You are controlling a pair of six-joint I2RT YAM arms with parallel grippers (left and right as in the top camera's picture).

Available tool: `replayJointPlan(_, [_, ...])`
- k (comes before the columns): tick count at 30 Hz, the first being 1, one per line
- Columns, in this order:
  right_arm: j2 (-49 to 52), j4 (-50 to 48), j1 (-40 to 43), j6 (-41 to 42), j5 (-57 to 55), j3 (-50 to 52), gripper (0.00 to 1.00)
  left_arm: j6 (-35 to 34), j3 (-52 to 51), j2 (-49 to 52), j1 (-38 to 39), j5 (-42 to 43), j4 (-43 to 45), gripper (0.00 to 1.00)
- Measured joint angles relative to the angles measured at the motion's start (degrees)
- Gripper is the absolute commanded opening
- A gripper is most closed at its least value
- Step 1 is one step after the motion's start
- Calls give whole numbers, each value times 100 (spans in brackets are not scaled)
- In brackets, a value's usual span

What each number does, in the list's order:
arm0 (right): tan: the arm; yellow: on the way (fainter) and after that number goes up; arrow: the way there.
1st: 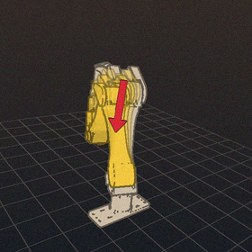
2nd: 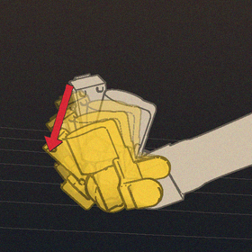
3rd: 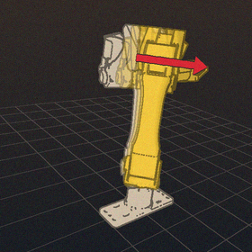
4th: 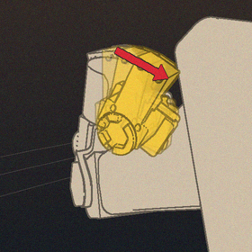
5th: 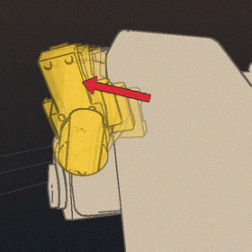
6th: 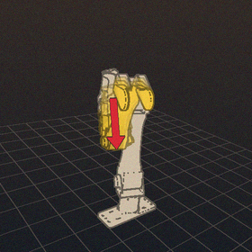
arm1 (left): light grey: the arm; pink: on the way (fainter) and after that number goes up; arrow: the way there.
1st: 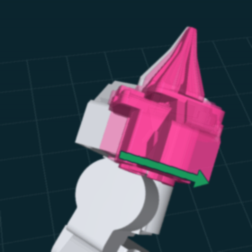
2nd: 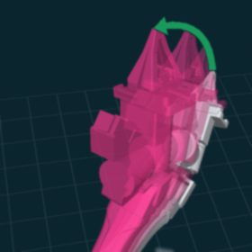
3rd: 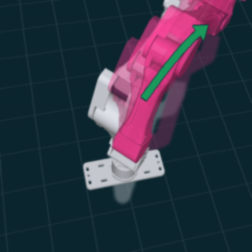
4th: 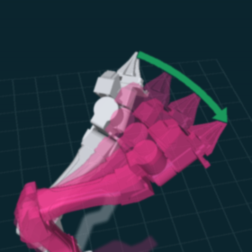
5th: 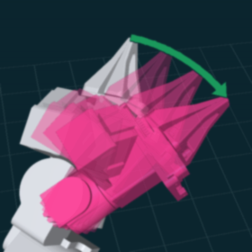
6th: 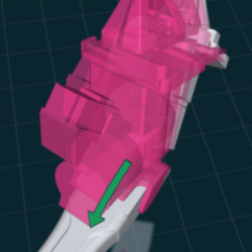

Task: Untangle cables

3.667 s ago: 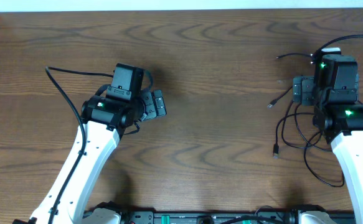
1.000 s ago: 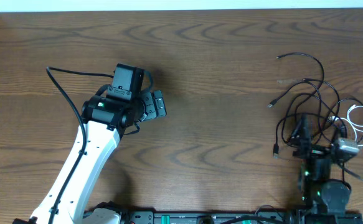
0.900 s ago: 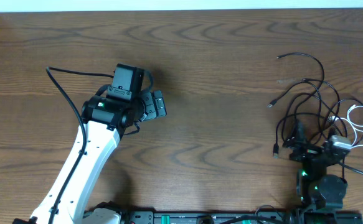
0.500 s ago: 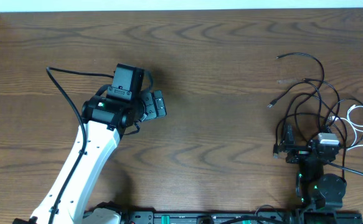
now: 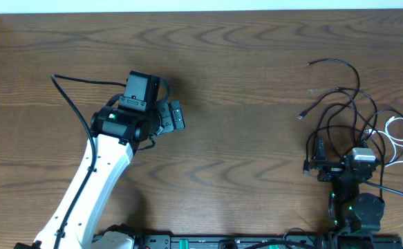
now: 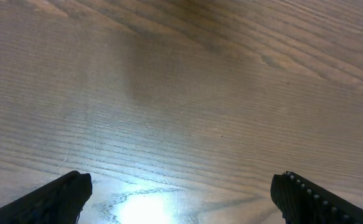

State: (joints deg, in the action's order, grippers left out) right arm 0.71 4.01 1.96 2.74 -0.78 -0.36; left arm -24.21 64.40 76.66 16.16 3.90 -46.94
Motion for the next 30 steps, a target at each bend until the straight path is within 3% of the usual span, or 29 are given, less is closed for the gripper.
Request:
replayJointPlan(18, [0, 0, 0, -2, -2, 0, 99, 0, -4, -81, -4, -428, 2, 98])
replayJointPlan(23, [0, 0, 0, -2, 0, 0, 99, 0, -20, -848, -4, -476, 0, 98])
replayJointPlan(24, [0, 2, 0, -2, 2, 0, 99, 0, -20, -1038, -4, -487, 0, 93])
replayJointPlan(30, [-2, 0, 0, -2, 9, 0, 99, 11, -20, -2081, -4, -715, -205, 98])
